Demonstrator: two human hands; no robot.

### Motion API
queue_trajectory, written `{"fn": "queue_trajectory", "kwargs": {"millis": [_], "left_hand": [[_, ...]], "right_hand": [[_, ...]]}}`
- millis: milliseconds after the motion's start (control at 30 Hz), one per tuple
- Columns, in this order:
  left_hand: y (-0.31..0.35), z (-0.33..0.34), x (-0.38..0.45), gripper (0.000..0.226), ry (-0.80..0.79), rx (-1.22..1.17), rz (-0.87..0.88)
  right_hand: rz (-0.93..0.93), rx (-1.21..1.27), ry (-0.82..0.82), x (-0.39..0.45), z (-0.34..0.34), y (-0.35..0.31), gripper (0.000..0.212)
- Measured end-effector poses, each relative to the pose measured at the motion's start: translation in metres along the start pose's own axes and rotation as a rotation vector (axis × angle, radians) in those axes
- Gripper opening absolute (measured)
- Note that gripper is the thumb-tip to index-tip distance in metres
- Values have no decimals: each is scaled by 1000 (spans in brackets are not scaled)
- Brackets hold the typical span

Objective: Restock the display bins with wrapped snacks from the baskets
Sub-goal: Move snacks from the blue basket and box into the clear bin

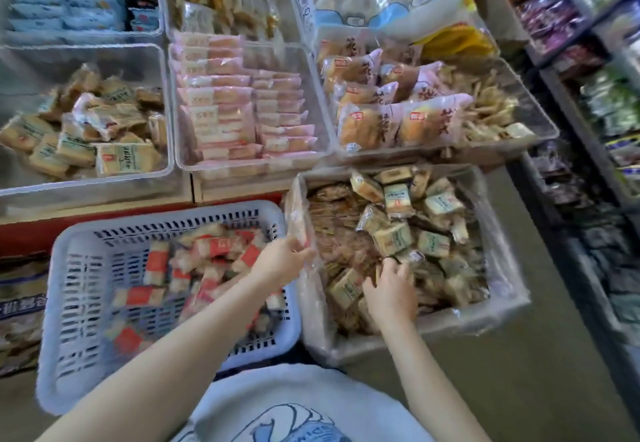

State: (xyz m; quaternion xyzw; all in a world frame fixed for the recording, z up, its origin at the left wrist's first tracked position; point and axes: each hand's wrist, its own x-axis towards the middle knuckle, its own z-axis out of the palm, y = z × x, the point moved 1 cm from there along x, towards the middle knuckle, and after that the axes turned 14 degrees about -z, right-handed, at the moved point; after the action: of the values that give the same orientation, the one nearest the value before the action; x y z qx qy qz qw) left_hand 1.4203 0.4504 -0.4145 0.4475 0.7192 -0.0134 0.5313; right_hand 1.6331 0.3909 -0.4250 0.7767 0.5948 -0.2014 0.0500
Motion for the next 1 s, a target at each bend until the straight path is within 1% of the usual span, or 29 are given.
{"fn": "queue_trajectory", "kwargs": {"millis": [33, 100, 167, 233, 267, 300, 333, 400, 433, 500, 567, 600, 667, 733, 767, 900, 933, 1000], "left_hand": [[2, 11, 0, 28, 7, -20, -20], [3, 24, 1, 30, 73, -64, -61], [0, 28, 2, 33, 104, -110, -94], [-1, 30, 3, 32, 109, -124, -102], [-1, 29, 3, 31, 112, -119, -100], [0, 29, 3, 30, 118, -108, -96], [1, 29, 3, 28, 123, -98, -93], [2, 30, 2, 27, 123, -98, -90], [3, 29, 0, 26, 118, -114, -92], [1, 26, -3, 27, 80, -195, -95], [-3, 13, -6, 29, 39, -311, -90], [-7, 4, -8, 28, 53, -353, -81], [-21, -30, -8, 25, 178, -389, -45], [-42, -71, -9, 20, 327, -396, -28], [-55, -93, -9, 23, 411, -372, -26], [-117, -175, -4, 63, 768, -138, -45], [-131, -193, -2, 71, 819, -64, -57], [-160, -220, 4, 81, 813, 120, -108]], "right_hand": [[20, 33, -34, -2, 3, 12, 45], [56, 163, -83, -3, 10, 31, 52], [84, 275, -100, -3, 13, 40, 56], [90, 401, -98, -2, 7, 46, 46], [88, 522, -97, -1, 1, 47, 38], [102, 716, -98, -1, -6, 47, 31], [127, 964, -123, -1, -12, 44, 26], [137, 1493, -230, -2, -26, 32, 27], [122, 1669, -270, -2, -32, 25, 30], [87, 1848, -309, 1, -41, 8, 32], [95, 1924, -341, 6, -47, -13, 35], [111, 1928, -344, 9, -46, -22, 35], [131, 1873, -353, 20, -44, -53, 33], [109, 1759, -361, 32, -39, -94, 33], [90, 1706, -384, 37, -37, -119, 32], [-43, 1577, -528, 52, -32, -238, 27], [-86, 1536, -542, 55, -33, -270, 26], [-188, 1443, -519, 66, -29, -331, 27]]}}
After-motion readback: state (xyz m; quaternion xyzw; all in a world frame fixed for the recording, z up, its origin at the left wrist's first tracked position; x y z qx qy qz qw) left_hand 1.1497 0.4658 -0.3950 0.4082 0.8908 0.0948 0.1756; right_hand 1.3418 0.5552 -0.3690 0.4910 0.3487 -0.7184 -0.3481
